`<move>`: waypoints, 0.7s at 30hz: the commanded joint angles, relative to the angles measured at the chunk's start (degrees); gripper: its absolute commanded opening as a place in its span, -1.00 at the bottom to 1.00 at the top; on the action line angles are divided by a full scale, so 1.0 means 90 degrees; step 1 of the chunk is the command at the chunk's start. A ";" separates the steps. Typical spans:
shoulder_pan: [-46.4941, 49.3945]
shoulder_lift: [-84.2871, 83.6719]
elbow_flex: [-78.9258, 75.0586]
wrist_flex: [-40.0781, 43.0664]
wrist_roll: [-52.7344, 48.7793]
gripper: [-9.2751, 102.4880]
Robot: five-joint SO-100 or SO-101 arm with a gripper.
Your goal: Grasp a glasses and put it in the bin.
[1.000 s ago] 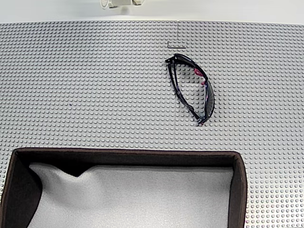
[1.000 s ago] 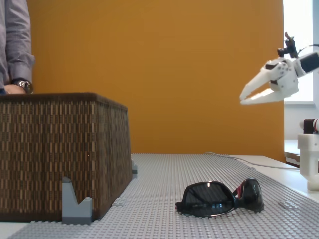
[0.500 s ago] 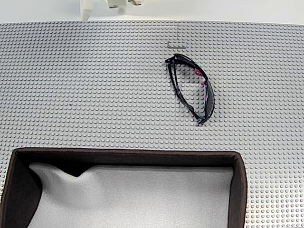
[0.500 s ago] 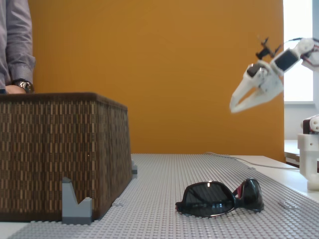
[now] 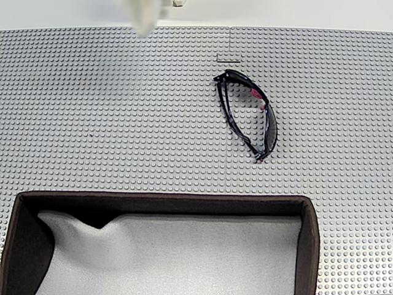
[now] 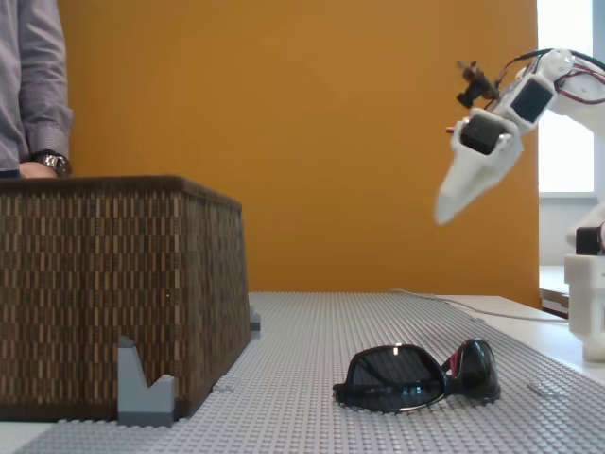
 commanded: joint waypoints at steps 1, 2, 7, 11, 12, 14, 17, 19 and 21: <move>-0.0557 -0.0029 0.0205 0.0146 -0.0078 -0.84; -0.0889 -0.0068 0.0303 0.0146 0.0137 -0.84; -0.2207 -0.0645 0.0449 -0.0088 0.1436 -0.84; -0.2520 -0.1006 0.0918 -0.0742 0.1875 -0.84; -0.2539 -0.1074 0.1064 -0.0937 0.1973 -0.84; -0.2578 -0.1328 0.1338 -0.1416 0.2100 -0.82; -0.2607 -0.1719 0.1416 -0.1689 0.2305 -0.64; -0.2646 -0.1973 0.1348 -0.1855 0.2500 -0.62; -0.2656 -0.2119 0.1338 -0.2021 0.2637 -0.62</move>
